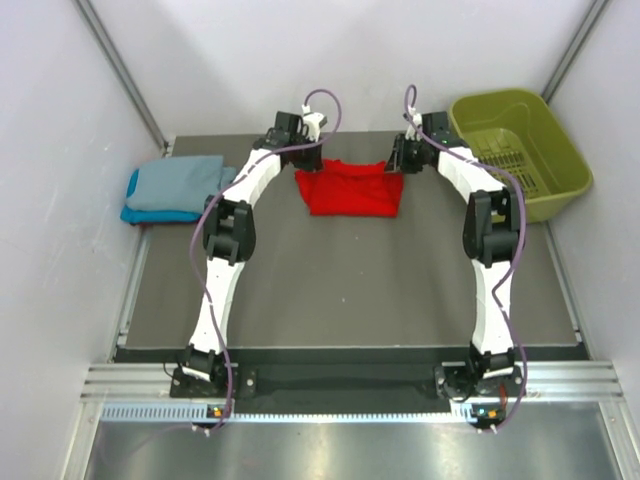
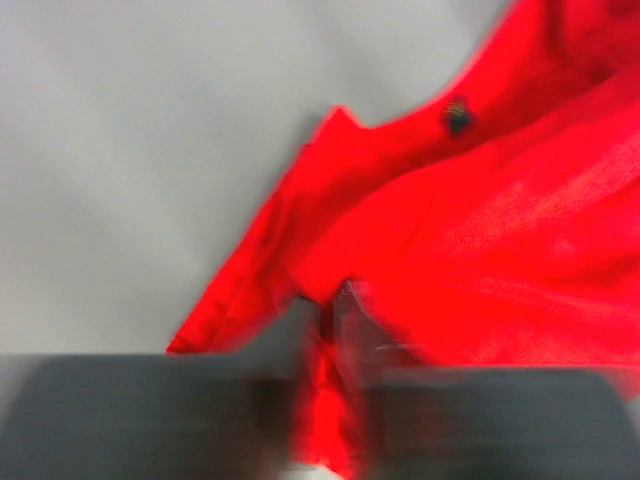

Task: Fold and stack the t-shirts
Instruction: Fold the tshirt, then neatly place the folded tshirt to the corner

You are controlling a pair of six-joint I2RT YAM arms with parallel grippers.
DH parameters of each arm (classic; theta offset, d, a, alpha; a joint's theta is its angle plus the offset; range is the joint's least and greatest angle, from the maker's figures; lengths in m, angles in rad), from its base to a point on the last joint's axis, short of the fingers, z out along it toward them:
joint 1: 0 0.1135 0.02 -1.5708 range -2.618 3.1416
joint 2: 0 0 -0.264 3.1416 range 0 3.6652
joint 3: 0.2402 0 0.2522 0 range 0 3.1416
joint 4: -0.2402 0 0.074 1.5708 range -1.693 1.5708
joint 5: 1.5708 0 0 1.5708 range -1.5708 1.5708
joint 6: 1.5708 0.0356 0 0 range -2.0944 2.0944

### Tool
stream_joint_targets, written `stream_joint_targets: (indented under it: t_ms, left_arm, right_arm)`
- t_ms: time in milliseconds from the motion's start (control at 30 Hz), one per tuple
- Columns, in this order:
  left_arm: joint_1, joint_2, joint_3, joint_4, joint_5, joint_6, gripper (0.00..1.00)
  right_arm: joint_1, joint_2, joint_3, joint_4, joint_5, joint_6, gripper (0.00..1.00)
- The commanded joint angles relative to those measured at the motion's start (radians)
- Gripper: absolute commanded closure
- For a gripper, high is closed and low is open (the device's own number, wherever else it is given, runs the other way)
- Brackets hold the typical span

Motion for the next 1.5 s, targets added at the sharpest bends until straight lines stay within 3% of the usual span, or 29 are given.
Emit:
stream_joint_targets:
  t_ms: [0, 67, 100, 200, 233, 267, 433, 567, 700, 867, 967, 1233, 1467]
  left_arm:
    - [0.029, 0.009, -0.006, 0.164, -0.09, -0.034, 0.43]
    - [0.029, -0.017, -0.014, 0.168, -0.096, -0.035, 0.32]
    - [0.029, -0.036, -0.026, 0.176, -0.104, -0.051, 0.29]
    - [0.032, -0.15, -0.112, 0.219, -0.156, -0.118, 0.19]
    - [0.032, -0.183, -0.159, 0.23, -0.167, -0.126, 0.02]
    - [0.032, -0.251, -0.184, 0.24, -0.171, -0.135, 0.01]
    - [0.037, -0.379, -0.3, 0.211, -0.159, -0.216, 0.01]
    - [0.088, -0.411, -0.383, 0.191, 0.02, -0.345, 0.02]
    - [0.138, -0.381, -0.386, 0.11, 0.094, -0.351, 0.21]
    - [0.201, -0.3, -0.416, 0.101, 0.247, -0.393, 0.3]
    - [0.227, -0.222, -0.39, 0.092, 0.339, -0.414, 0.3]
    - [0.232, -0.105, -0.363, 0.13, 0.427, -0.433, 0.25]
    - [0.226, -0.048, -0.356, 0.139, 0.428, -0.43, 0.24]
  right_arm:
    - [-0.009, 0.013, 0.089, 0.055, 0.064, -0.046, 0.59]
    - [-0.007, 0.01, 0.1, 0.055, 0.076, -0.054, 0.32]
    - [-0.007, -0.007, 0.104, 0.055, 0.087, -0.058, 0.27]
    - [-0.006, -0.065, 0.094, 0.052, 0.112, -0.075, 0.22]
    - [-0.004, -0.083, 0.086, 0.049, 0.118, -0.081, 0.21]
    - [-0.006, -0.103, 0.066, 0.044, 0.129, -0.086, 0.21]
    - [0.0, -0.209, -0.021, 0.024, 0.075, -0.074, 0.22]
    - [0.028, -0.262, -0.11, -0.006, 0.04, -0.071, 0.22]
    - [0.043, -0.277, -0.153, -0.016, 0.011, -0.059, 0.23]
    - [0.072, -0.265, -0.163, -0.023, 0.027, -0.075, 0.23]
    - [0.083, -0.248, -0.161, -0.034, 0.035, -0.091, 0.23]
    - [0.097, -0.245, -0.178, -0.049, 0.047, -0.131, 0.22]
    - [0.097, -0.108, -0.098, -0.051, -0.029, -0.075, 0.22]
